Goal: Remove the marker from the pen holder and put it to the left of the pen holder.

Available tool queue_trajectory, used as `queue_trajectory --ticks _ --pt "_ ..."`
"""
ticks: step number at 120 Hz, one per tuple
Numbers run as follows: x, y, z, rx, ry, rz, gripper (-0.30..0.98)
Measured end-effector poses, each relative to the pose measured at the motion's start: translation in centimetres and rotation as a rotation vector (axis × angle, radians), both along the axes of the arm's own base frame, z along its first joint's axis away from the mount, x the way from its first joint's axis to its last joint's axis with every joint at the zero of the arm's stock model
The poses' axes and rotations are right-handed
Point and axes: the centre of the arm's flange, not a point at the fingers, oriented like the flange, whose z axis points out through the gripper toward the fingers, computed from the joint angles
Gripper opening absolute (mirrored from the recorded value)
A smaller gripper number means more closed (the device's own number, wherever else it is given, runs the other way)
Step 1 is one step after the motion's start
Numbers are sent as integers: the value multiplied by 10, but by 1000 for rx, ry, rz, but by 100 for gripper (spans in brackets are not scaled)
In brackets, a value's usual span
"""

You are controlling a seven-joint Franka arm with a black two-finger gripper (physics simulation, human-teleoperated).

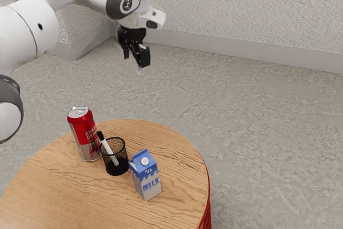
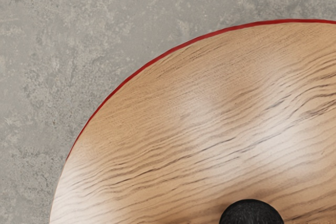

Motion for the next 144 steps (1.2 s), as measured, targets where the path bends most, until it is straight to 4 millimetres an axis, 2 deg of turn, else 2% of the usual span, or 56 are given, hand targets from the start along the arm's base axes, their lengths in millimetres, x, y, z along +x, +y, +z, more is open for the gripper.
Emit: queue_trajectory --ticks 7,18,27,34,43,52,58,80,101,123,144 --pt "13 -5 -40 46 53 -56 69" --pt "22 -4 -81 94 121 -131 69" --pt "17 4 -116 115 203 -180 69" --pt "6 12 -133 120 261 -213 69" --pt "-6 13 -137 128 300 -266 69" --pt "-15 -10 -144 167 339 -357 69" --pt "-29 -20 -148 193 382 -411 69" --pt "-83 -21 -151 264 513 -550 69" --pt "-115 -29 -186 277 636 -626 69" --pt "-136 -27 -215 292 725 -661 68" --pt "-140 -21 -227 346 754 -688 66"
